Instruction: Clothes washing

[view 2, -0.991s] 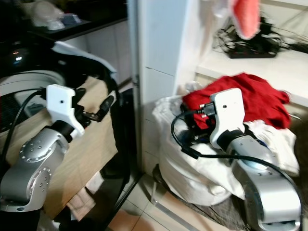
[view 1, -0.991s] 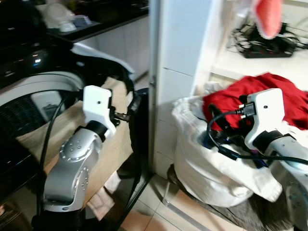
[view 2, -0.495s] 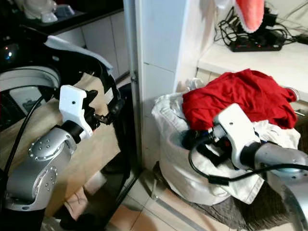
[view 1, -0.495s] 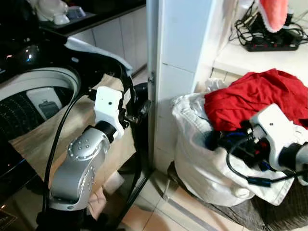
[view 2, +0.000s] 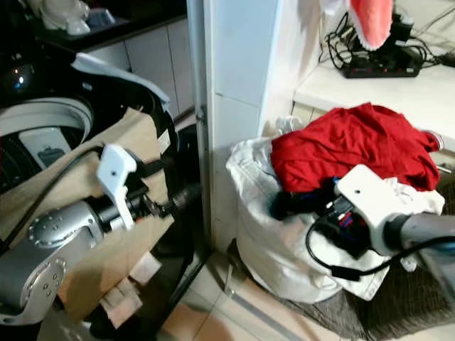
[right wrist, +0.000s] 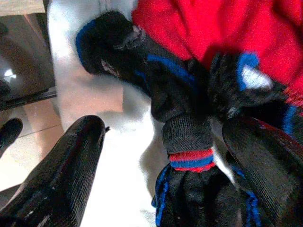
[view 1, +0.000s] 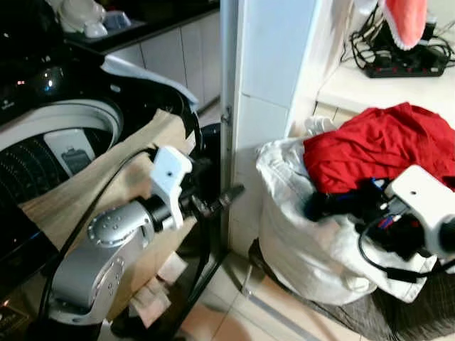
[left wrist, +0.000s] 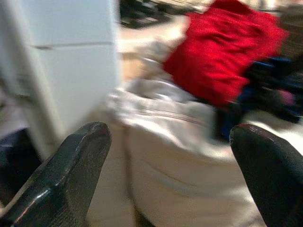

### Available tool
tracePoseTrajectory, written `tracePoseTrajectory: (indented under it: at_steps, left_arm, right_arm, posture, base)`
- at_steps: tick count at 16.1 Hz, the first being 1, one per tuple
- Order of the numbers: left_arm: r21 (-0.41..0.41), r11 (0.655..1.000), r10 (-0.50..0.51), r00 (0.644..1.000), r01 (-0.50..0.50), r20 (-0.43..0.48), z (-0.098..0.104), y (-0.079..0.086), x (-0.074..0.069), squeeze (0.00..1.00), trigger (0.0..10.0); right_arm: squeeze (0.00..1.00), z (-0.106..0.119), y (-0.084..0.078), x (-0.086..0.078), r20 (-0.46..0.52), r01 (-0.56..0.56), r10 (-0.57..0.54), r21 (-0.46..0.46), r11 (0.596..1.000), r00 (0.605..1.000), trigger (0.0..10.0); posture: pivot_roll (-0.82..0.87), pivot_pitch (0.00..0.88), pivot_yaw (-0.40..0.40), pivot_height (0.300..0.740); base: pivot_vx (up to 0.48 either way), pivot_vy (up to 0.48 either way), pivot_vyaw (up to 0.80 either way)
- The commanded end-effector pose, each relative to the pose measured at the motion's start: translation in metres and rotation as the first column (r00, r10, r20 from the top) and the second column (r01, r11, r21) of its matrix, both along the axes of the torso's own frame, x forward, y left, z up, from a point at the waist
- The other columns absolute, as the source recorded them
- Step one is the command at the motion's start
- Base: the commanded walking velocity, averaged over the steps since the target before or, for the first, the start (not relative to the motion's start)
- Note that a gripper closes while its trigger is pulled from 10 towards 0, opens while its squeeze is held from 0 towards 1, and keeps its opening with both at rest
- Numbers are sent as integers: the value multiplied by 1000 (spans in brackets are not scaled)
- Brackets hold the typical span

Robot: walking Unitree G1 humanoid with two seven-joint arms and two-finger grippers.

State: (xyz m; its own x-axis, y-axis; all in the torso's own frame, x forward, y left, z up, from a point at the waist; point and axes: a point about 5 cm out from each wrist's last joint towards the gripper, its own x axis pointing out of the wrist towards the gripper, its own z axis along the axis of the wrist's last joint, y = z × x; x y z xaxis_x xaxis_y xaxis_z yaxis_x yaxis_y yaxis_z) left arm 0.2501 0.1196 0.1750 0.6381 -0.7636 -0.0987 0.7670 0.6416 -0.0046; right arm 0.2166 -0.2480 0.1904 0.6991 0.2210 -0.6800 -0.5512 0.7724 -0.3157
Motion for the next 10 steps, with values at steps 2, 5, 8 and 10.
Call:
tracePoseTrajectory:
  at_steps: [2, 5, 8, 10]
  left_arm:
    - [25, 993, -110, 993, 111, -40, -4, -7, -10, 0, 10000]
    - [22, 996, -82, 996, 82, -28, -3, -5, -5, 0, 10000]
    - [26, 997, -72, 997, 73, -26, -3, -4, -3, 0, 10000]
    - [25, 997, -66, 998, 67, -22, -3, -4, -2, 0, 10000]
  right_arm:
    - [0, -13, -7, 2, -24, 26, -28, -65, 998, 999, 10000]
    - [0, -18, -20, 7, 0, 53, -54, -202, 978, 999, 10000]
    - [0, -24, -19, 10, -6, 43, -45, -197, 979, 999, 10000]
    - [0, -25, -19, 10, -12, 33, -36, -197, 980, 999, 3569]
  posture:
    - [-98, 0, 33, 740]
    - [-94, 0, 34, 740]
    - [-89, 0, 32, 740]
    - [-85, 0, 31, 740]
  base:
    - [0, 0, 0]
    - [0, 0, 0]
    - [0, 0, 0]
    - [0, 0, 0]
